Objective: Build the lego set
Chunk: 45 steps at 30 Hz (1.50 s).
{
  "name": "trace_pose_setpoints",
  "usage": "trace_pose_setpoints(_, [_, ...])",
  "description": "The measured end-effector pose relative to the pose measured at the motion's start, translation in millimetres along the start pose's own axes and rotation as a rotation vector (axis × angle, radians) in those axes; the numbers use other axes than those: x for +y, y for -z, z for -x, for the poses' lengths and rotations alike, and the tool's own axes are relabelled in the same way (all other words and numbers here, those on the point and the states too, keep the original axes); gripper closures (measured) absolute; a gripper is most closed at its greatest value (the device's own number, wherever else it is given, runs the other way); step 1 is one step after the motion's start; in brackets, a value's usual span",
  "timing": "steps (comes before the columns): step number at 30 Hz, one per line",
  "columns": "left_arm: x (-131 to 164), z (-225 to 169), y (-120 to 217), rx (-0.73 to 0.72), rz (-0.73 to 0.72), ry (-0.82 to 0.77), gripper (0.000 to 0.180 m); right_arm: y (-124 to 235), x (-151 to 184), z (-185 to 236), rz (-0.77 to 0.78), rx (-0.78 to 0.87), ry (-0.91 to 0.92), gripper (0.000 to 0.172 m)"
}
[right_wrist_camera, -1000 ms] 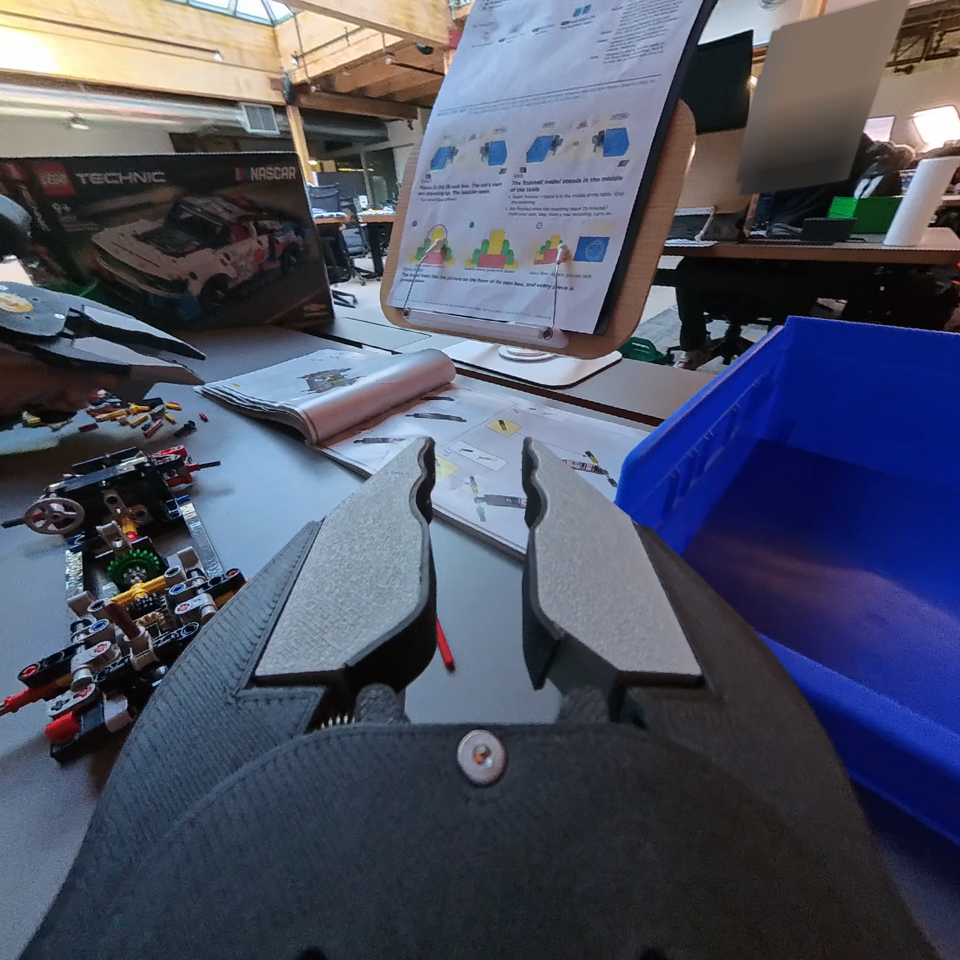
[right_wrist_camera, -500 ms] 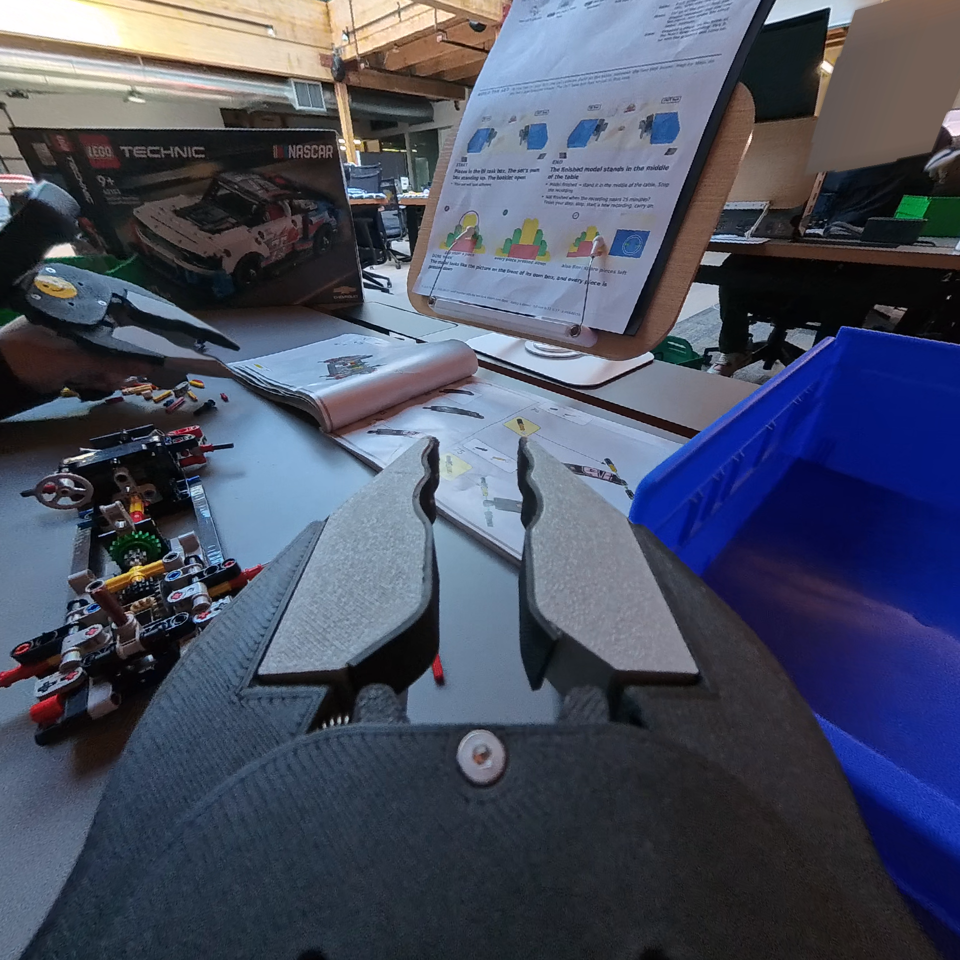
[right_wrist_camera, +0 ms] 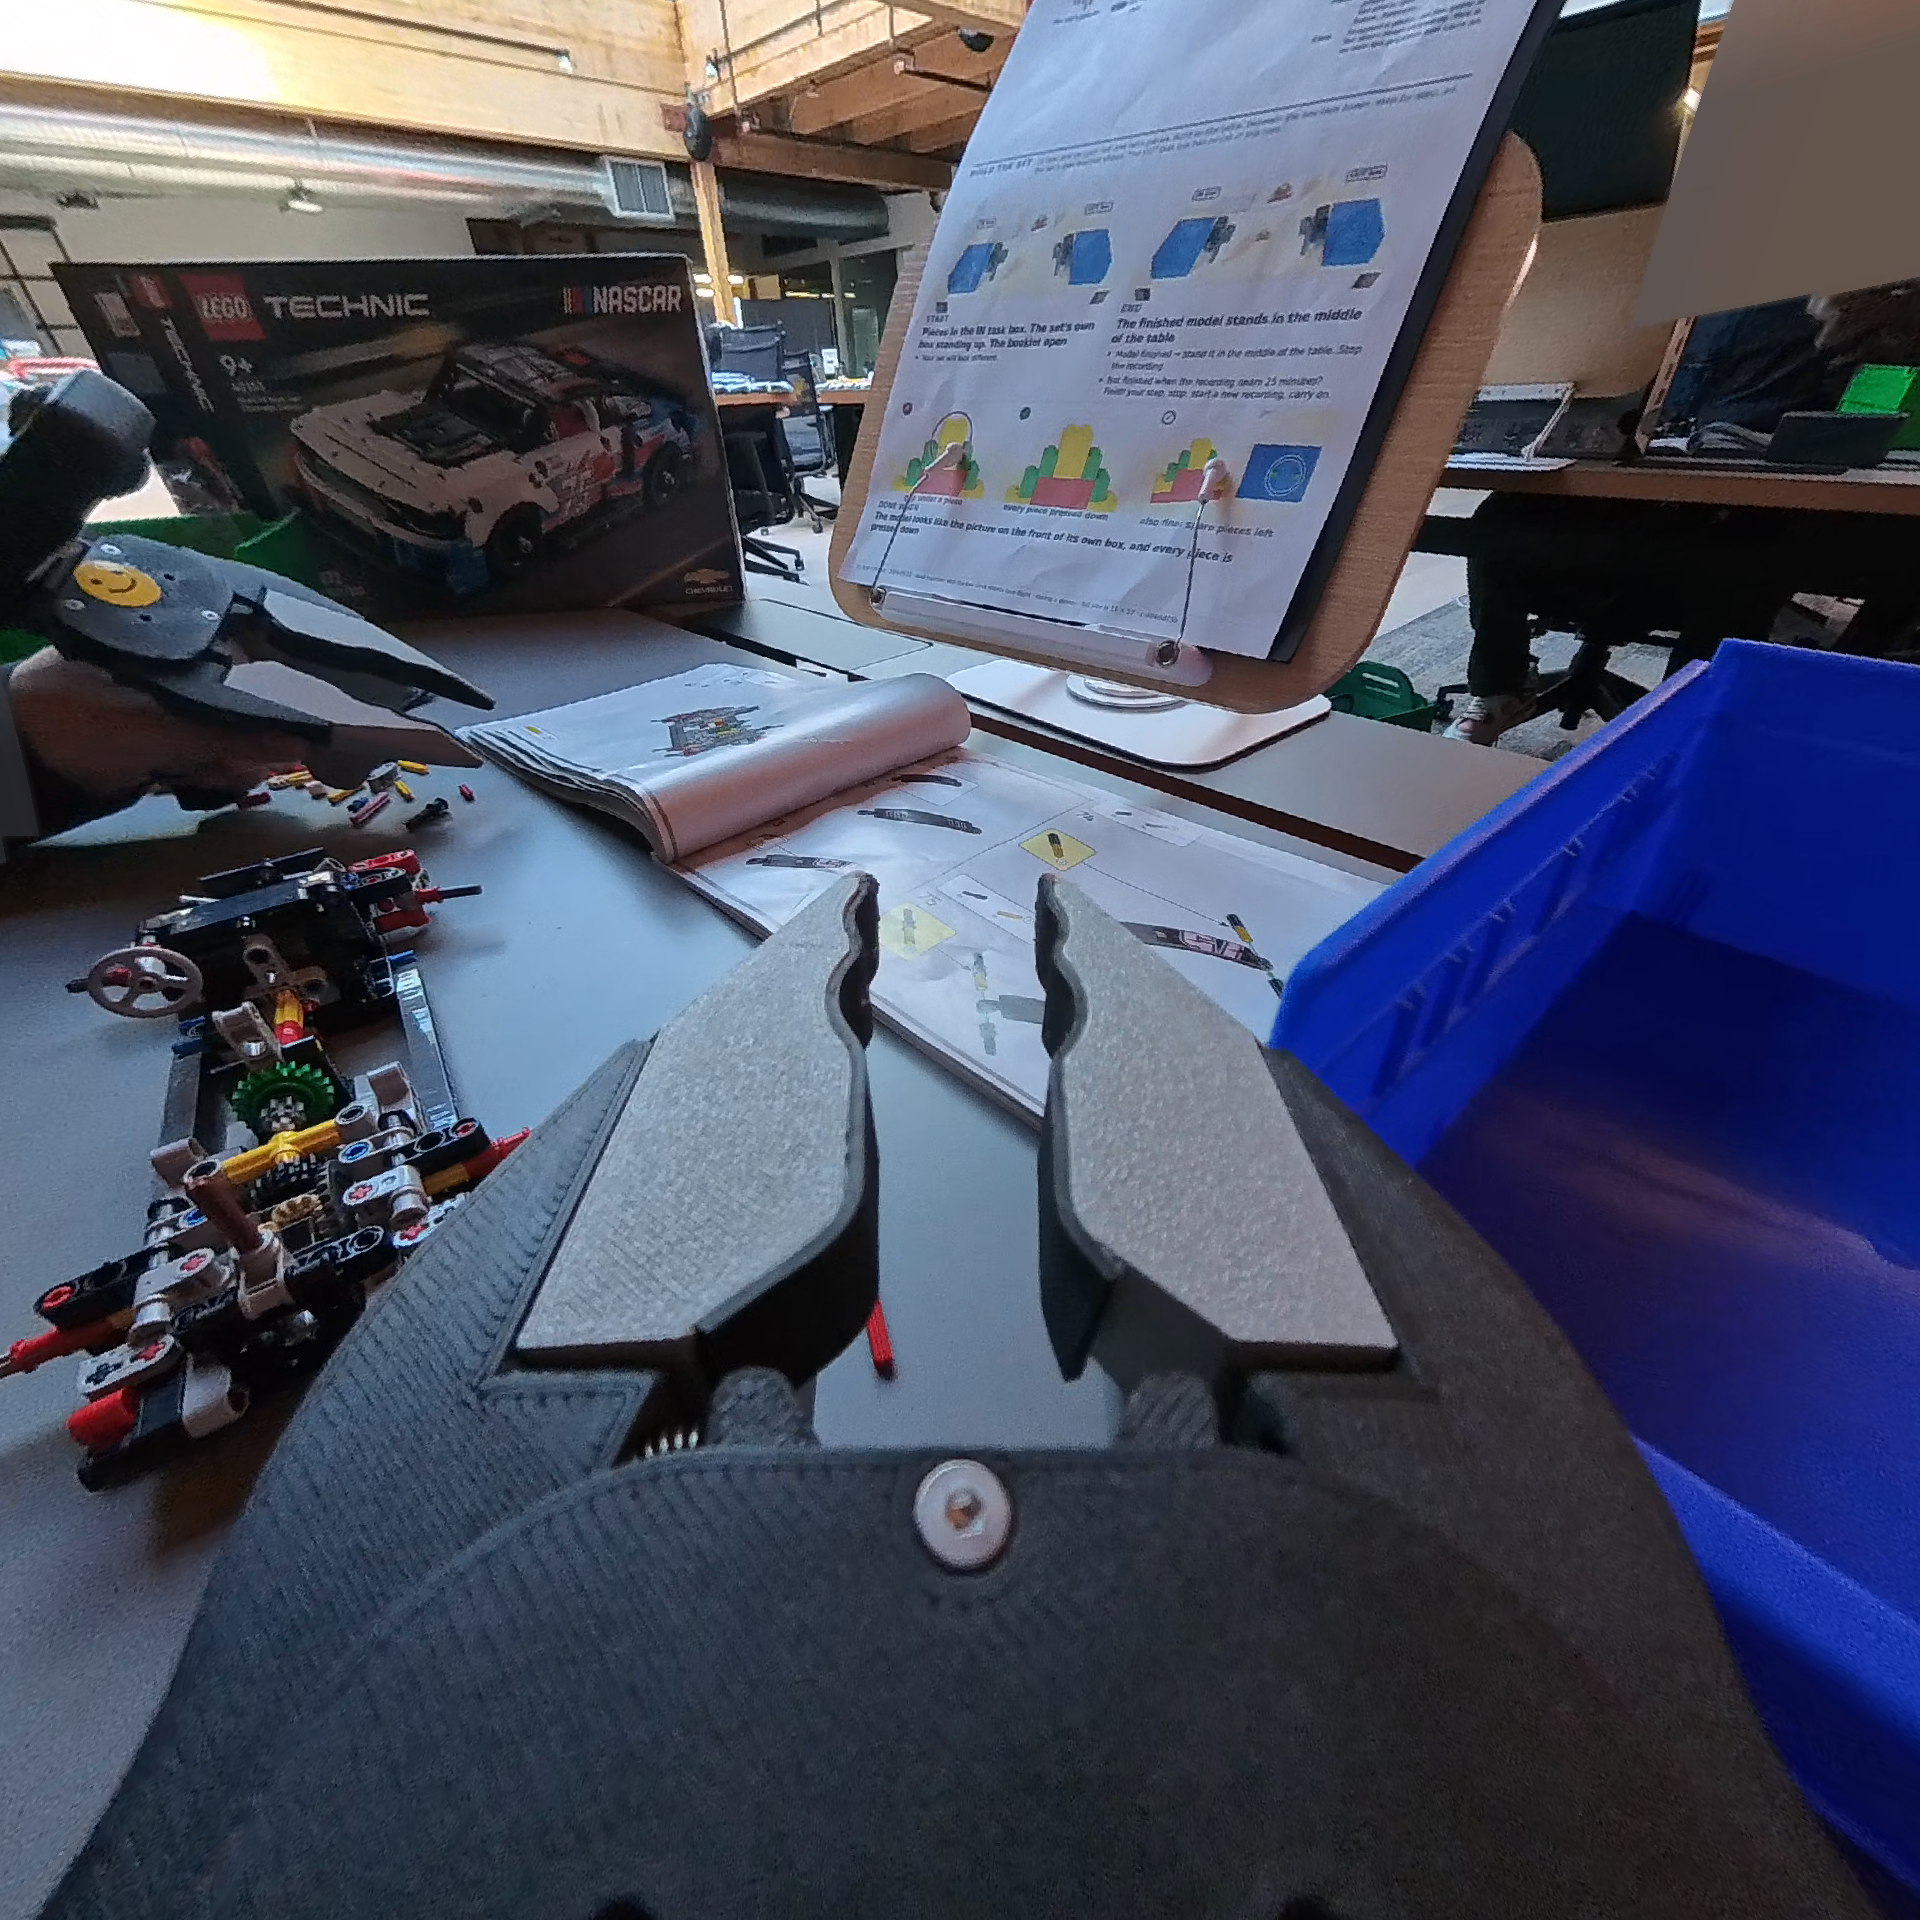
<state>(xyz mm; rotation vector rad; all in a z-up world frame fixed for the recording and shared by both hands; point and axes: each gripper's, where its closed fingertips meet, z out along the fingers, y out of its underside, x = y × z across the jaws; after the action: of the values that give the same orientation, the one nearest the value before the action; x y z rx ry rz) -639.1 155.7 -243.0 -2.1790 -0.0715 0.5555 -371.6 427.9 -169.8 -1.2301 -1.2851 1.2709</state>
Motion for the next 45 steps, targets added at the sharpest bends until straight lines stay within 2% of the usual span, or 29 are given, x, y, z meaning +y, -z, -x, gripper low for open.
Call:
trace_pose_setpoints(10, [-5.2, 2.0, 4.7, 0.000, -0.028, 0.031, 0.142, -4.6, 3.9, 5.7, 0.021, -0.023, 0.002, 0.144])
trace_pose_setpoints(35, [-13.1, -24.0, 10.9, 0.151, -0.078, 0.137, 0.142, -14.9, 13.8, -17.4, 0.090, 0.079, 0.039, 0.143])
trace_pose_setpoints(45, [-19.9, -26.6, 17.1, 0.159, -0.135, 0.176, 0.143, -9.0, 15.4, -23.0, 0.101, 0.145, 0.048, 0.144])
